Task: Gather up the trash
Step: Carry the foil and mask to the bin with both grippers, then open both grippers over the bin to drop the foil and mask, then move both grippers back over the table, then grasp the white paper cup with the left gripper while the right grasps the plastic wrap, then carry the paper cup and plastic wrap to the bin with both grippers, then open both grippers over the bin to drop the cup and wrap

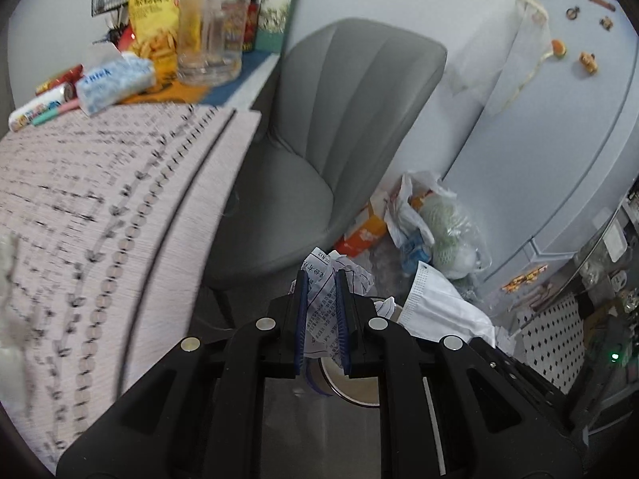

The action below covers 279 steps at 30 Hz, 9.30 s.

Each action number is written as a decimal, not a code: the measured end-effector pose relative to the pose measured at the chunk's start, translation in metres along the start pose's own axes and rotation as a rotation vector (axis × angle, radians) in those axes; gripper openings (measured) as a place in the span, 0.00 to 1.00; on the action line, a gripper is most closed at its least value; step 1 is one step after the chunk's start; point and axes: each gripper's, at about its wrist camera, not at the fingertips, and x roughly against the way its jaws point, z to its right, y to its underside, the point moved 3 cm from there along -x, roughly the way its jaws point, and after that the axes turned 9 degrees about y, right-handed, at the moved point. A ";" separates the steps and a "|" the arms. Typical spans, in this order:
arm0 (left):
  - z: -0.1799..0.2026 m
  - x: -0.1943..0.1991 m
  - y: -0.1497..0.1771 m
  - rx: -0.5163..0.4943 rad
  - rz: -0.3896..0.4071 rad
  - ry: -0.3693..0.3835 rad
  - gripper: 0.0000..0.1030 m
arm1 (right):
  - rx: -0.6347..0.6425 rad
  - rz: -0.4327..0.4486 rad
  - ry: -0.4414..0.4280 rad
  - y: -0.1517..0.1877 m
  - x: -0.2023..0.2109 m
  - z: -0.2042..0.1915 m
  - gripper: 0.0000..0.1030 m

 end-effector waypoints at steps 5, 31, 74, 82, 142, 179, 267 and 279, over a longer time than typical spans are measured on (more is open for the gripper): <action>0.002 -0.039 0.005 -0.011 -0.032 -0.014 0.13 | -0.029 -0.042 0.033 0.006 -0.053 0.025 0.07; -0.013 -0.148 0.050 0.031 -0.205 0.008 0.13 | -0.143 -0.173 0.077 0.031 -0.180 0.095 0.48; 0.026 0.096 -0.040 -0.074 0.133 0.190 0.94 | -0.081 0.234 0.000 -0.001 0.108 -0.003 0.93; -0.028 0.203 -0.037 -0.048 0.336 0.086 0.94 | 0.036 0.341 -0.070 -0.003 0.163 -0.071 0.93; -0.324 0.314 0.188 0.438 0.254 -0.296 0.67 | 0.692 0.102 -0.448 0.137 0.155 -0.332 0.85; -0.345 0.356 0.202 0.451 0.354 -0.293 0.36 | 0.789 -0.191 -0.545 0.186 0.088 -0.476 0.36; 0.004 0.014 0.011 -0.075 -0.022 0.087 0.36 | 0.021 0.091 0.079 -0.013 -0.015 0.020 0.73; 0.065 -0.091 0.033 -0.099 -0.222 0.214 0.36 | -0.060 0.093 0.152 0.003 0.015 0.076 0.73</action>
